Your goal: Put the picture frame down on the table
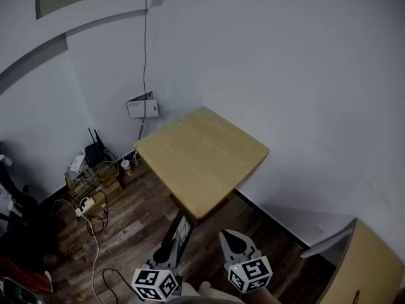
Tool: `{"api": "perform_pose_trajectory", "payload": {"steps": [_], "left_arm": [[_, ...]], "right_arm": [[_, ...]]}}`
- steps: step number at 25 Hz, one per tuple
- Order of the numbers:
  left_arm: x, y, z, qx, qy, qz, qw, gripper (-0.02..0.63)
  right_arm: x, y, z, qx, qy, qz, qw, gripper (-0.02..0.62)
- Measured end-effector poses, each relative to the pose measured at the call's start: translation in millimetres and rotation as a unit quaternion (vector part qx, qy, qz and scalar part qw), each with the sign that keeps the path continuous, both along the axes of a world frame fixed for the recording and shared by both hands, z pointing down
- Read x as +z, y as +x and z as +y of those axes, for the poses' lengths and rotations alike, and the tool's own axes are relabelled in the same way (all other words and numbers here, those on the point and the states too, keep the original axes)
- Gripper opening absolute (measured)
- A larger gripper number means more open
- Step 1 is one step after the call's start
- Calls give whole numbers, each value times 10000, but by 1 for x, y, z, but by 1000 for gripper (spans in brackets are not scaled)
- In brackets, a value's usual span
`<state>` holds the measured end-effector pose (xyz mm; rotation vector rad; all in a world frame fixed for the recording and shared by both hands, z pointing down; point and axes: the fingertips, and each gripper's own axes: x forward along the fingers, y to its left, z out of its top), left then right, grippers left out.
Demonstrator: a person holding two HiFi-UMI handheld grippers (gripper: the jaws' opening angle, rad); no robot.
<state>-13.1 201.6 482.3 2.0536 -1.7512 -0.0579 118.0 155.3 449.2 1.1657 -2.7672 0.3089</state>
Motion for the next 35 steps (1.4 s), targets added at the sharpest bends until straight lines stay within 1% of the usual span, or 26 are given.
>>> {"api": "perform_pose_trajectory", "payload": {"steps": [5, 9, 20, 24, 29, 35], "left_arm": [[-3, 4, 15, -81, 47, 61, 9999, 28], [-6, -1, 20, -187, 74, 75, 9998, 29], [-11, -3, 18, -384, 163, 106, 9991, 28], [-8, -11, 13, -412, 80, 141, 9990, 28], [2, -17, -7, -425, 3, 195, 9989, 29], [14, -23, -59, -262, -57, 236, 9994, 28]], "right_arm": [[-2, 8, 12, 10, 12, -19, 10000, 0], [-6, 3, 16, -44, 32, -52, 10000, 0], [-9, 2, 14, -298, 137, 19, 9995, 0], [-8, -4, 8, -305, 66, -111, 9995, 0], [1, -5, -11, -255, -48, -108, 9996, 0], [11, -9, -53, -86, -154, -21, 9998, 0]]}}
